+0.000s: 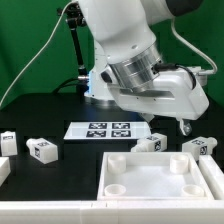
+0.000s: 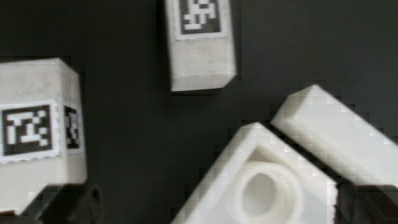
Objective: Assemble one leg
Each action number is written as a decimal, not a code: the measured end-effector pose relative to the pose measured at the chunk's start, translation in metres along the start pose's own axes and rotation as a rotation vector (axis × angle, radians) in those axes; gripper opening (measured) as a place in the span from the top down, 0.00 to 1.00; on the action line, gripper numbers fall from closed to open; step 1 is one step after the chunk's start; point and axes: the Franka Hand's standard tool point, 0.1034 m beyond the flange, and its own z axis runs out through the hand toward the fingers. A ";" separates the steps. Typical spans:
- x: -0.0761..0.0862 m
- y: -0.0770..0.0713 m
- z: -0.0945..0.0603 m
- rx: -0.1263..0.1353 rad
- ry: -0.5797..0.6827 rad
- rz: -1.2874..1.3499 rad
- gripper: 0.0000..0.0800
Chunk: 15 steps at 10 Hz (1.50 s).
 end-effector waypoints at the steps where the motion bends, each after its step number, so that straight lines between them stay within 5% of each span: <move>1: -0.001 0.001 0.001 -0.008 -0.066 -0.015 0.19; 6: 0.001 0.014 0.012 -0.064 -0.361 0.011 0.19; 10: -0.015 -0.004 0.033 -0.083 -0.368 -0.027 0.19; 12: -0.019 -0.002 0.052 -0.099 -0.377 -0.031 0.19; 15: -0.020 0.006 0.060 -0.117 -0.409 -0.016 0.19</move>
Offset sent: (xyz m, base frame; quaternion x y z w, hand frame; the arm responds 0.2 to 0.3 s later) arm 0.0000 0.0000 0.0000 0.0000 -0.1938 0.0000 0.9810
